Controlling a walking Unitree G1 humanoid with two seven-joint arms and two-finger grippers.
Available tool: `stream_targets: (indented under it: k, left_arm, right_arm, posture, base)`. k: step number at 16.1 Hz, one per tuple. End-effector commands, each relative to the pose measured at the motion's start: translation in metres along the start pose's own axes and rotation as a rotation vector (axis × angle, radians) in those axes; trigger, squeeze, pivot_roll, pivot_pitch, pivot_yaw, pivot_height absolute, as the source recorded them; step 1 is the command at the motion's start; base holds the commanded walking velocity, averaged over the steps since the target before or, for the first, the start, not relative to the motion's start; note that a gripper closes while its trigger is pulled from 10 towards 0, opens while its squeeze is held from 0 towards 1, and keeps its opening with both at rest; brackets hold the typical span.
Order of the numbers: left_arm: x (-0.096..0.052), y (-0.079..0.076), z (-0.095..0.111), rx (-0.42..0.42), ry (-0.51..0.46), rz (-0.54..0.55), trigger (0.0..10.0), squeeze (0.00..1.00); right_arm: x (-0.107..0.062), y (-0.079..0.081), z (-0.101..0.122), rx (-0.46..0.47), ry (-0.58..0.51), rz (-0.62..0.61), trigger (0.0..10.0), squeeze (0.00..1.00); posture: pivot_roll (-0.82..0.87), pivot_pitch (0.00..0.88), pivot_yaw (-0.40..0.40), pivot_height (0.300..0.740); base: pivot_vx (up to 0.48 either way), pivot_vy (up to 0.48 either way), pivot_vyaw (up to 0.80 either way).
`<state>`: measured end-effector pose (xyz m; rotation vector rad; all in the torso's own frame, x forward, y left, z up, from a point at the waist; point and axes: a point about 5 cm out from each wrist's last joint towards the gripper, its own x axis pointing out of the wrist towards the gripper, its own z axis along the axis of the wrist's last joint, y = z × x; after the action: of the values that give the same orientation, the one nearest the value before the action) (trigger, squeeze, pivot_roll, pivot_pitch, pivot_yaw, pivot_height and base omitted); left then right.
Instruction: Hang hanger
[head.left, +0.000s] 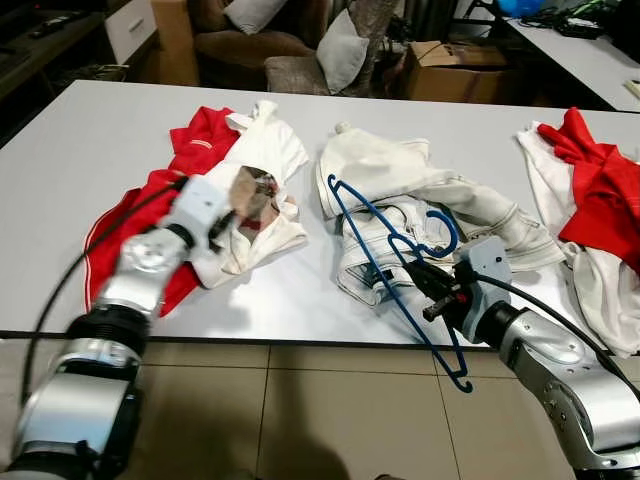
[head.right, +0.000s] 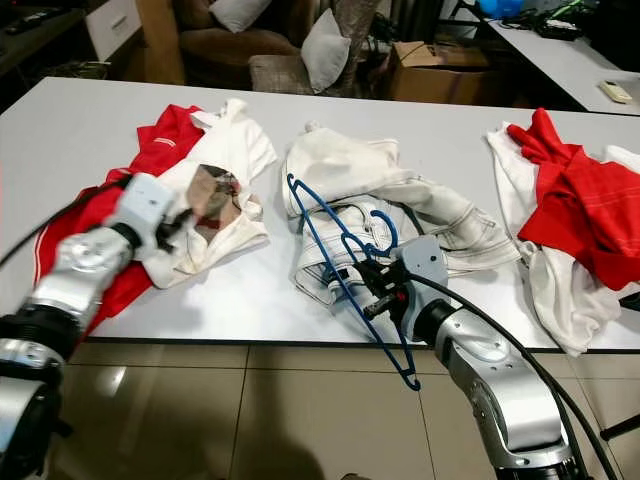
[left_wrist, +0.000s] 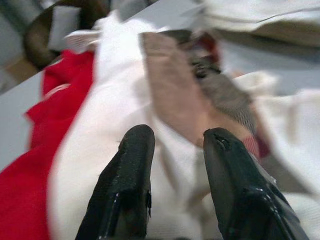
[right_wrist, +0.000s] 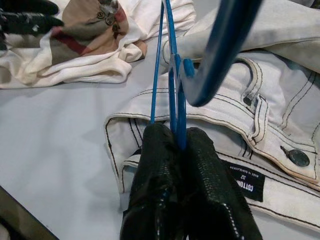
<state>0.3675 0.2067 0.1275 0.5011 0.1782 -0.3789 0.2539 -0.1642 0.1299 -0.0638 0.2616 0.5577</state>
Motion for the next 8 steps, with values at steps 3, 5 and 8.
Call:
stream_targets:
  k: [3, 5, 8]
  left_arm:
    - [0.001, -0.017, -0.012, 0.036, 0.053, -0.132, 10.0, 1.0]
    - [0.0, -0.026, -0.007, -0.003, -0.003, -0.23, 10.0, 1.0]
    - [0.0, -0.021, 0.006, -0.03, -0.094, -0.211, 10.0, 1.0]
  right_arm:
    - [-0.002, 0.0, 0.002, -0.008, 0.002, -0.008, 10.0, 0.0]
    - [-0.001, 0.0, 0.002, -0.01, 0.001, -0.009, 10.0, 0.0]
    - [0.001, 0.001, 0.002, -0.008, -0.002, -0.007, 10.0, 0.0]
  posture:
    - [-0.09, 0.0, 0.012, 0.74]
    - [-0.08, 0.0, 0.012, 0.74]
    - [-0.08, 0.0, 0.012, 0.74]
  base:
    - [0.0, 0.0, 0.0]
    - [0.0, 0.0, 0.0]
    - [0.0, 0.0, 0.0]
